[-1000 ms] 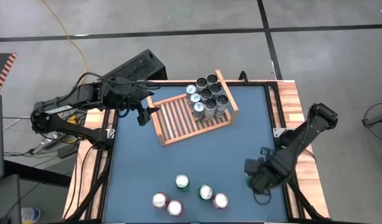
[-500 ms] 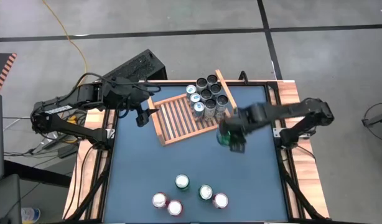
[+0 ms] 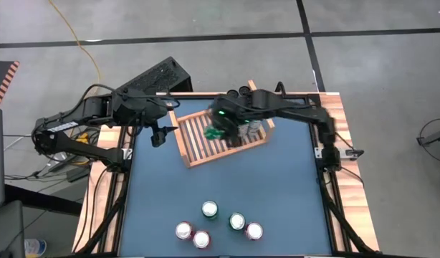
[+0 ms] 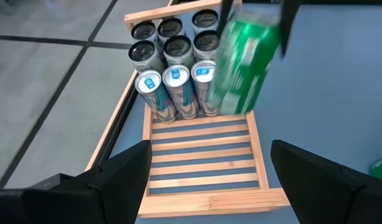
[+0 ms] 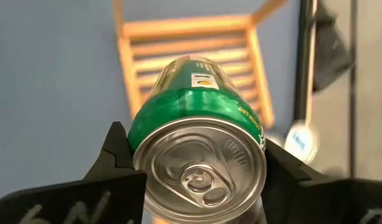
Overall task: Place canned beverage on shelf
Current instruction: Put the green soda can on the shelf
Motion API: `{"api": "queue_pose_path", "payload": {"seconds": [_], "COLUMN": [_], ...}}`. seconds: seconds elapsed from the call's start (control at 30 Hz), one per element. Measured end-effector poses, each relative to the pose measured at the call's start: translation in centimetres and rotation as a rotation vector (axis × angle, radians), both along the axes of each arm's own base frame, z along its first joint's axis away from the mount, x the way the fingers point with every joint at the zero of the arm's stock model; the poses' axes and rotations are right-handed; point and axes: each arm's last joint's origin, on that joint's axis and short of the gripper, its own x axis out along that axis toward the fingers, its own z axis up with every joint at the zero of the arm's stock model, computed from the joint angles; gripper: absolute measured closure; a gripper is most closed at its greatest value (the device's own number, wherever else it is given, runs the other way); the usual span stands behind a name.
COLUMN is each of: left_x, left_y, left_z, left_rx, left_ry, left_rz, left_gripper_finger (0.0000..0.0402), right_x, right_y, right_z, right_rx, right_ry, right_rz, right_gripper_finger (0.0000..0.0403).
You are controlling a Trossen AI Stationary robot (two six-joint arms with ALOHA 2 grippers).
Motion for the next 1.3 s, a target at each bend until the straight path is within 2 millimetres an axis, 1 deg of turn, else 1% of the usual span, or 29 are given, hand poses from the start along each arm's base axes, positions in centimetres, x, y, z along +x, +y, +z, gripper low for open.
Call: {"api": "queue_pose_path", "payload": {"seconds": [0.07,0.13,0.17,0.23,0.33,0.47,0.63,0.77,0.97,1.07,1.13,1.3], "left_x": [-0.3,-0.6,-0.7,-0.9,-1.0,-0.9,-0.9,-1.0,-1.1,-1.1,-1.2,-1.2], "left_y": [0.0,-0.1,-0.1,-0.1,-0.1,0.0,0.1,0.4,0.8,1.1,1.2,1.4], "left_z": [0.2,0.3,0.4,0.4,0.5,0.5,0.5,0.6,0.6,0.6,0.6,0.5], "left_rx": [-0.01,-0.022,-0.022,-0.02,-0.021,-0.025,-0.03,-0.006,-0.012,-0.011,-0.011,-0.022], "left_ry": [-0.016,-0.029,-0.036,-0.04,-0.047,-0.054,-0.058,-0.062,-0.067,-0.065,-0.065,-0.064], "left_rz": [0.008,0.019,0.024,0.036,0.047,0.078,0.101,0.141,0.168,0.179,0.186,0.174], "left_gripper_finger": [0.0085,0.0085,0.0085,0.0085,0.0085,0.0085,0.0085,0.0085,0.0085,0.0085,0.0085,0.0085], "right_x": [1.8,3.1,3.4,4.2,4.9,6.1,6.7,6.8,6.7,6.7,6.7,6.9], "right_y": [-1.1,-2.2,-2.7,-3.8,-5.3,-6.9,-7.3,-7.4,-8.3,-8.2,-8.2,-7.8], "right_z": [-0.4,-1.9,-2.5,-4.5,-6.6,-9.1,-11.2,-11.4,-11.3,-11.4,-11.6,-12.1], "right_rx": [-0.031,-0.07,-0.091,-0.114,-0.161,-0.221,-0.272,-0.296,-0.306,-0.293,-0.274,-0.25], "right_ry": [-0.005,-0.009,-0.002,0.056,0.135,0.201,0.306,0.316,0.308,0.303,0.306,0.318], "right_rz": [0.032,0.064,0.081,0.112,0.126,0.221,0.345,0.396,0.396,0.404,0.415,0.418], "right_gripper_finger": [0.0236,0.0236,0.0236,0.0236,0.0236,0.0236,0.0236,0.0236,0.0236,0.0235,0.0223,0.0179]}}
